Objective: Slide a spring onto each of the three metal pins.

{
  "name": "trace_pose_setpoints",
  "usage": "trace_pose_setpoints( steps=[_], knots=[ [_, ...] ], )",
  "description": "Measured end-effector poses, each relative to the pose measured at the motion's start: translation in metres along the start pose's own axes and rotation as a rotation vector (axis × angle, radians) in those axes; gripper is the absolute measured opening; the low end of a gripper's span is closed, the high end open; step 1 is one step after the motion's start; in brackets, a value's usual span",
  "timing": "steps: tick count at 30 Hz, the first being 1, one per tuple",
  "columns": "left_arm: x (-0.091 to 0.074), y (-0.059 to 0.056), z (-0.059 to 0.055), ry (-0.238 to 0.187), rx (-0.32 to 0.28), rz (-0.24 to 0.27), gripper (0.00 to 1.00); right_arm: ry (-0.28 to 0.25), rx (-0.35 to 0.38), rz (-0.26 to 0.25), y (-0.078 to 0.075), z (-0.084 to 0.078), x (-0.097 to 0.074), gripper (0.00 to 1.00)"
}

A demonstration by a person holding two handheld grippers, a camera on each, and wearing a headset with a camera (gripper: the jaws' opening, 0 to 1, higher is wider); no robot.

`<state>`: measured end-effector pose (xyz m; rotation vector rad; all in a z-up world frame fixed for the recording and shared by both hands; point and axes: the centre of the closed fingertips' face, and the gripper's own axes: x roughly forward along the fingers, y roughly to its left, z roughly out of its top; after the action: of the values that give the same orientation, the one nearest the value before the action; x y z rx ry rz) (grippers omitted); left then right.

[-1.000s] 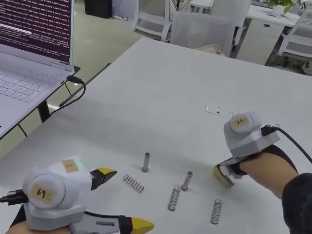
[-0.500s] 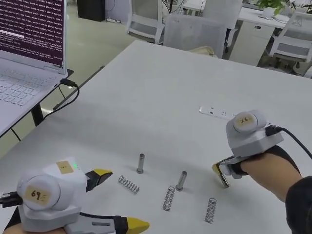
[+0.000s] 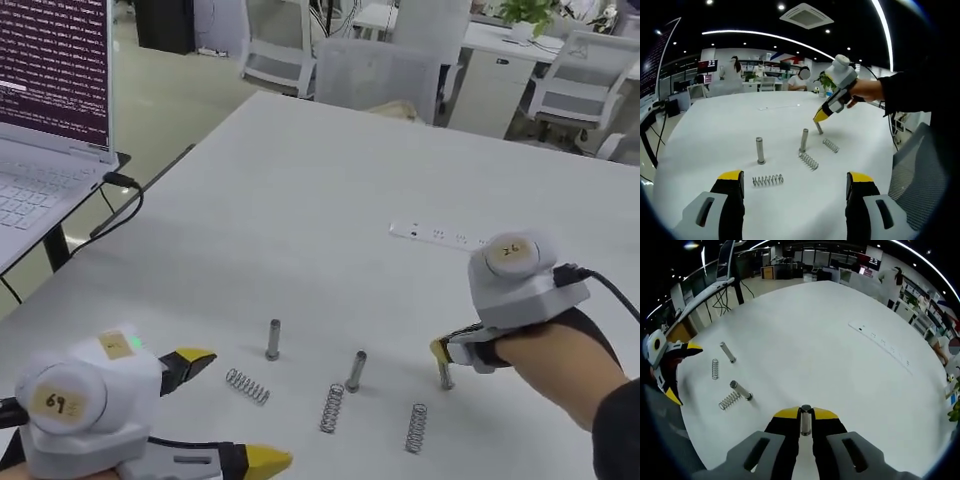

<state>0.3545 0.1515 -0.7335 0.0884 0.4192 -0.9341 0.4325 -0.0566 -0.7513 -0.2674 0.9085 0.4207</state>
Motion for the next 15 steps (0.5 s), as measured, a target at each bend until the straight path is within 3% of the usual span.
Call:
trace_pose_setpoints(
  steps=[15],
  knots=[
    [0.002, -0.004, 0.009, -0.005, 0.028, -0.009, 0.81, -0.032, 0.026, -0.002, 0.003, -0.013, -0.016, 0.05]
  ],
)
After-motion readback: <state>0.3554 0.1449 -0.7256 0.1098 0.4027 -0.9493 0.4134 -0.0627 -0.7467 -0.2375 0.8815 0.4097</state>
